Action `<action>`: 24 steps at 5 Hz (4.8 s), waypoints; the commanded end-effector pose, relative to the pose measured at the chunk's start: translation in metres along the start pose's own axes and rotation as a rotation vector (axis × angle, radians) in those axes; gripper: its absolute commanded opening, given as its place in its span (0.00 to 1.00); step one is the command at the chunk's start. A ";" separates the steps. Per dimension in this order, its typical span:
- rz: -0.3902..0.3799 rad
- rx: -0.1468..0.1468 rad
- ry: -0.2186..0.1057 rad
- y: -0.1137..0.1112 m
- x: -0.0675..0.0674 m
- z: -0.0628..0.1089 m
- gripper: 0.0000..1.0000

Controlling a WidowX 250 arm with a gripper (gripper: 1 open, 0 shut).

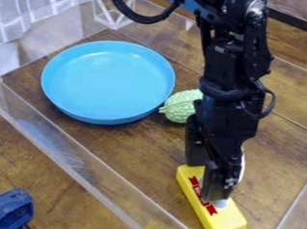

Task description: Put the yellow brick in the blue tray

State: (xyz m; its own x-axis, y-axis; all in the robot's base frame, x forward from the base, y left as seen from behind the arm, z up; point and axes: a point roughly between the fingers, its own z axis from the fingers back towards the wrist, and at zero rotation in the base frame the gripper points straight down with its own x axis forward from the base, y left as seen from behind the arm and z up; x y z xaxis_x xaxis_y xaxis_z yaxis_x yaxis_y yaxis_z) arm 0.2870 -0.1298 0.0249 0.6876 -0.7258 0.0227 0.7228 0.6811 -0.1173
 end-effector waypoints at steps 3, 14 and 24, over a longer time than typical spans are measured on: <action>-0.127 -0.048 0.096 -0.006 -0.007 -0.052 0.00; 0.171 -0.051 -0.035 -0.046 0.008 -0.020 0.00; -0.100 0.093 -0.026 -0.048 0.016 0.015 0.00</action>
State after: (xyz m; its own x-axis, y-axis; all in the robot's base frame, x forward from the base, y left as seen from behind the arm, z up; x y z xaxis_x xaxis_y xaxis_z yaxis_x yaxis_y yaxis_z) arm 0.2638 -0.1643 0.0250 0.6298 -0.7767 -0.0056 0.7759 0.6295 -0.0413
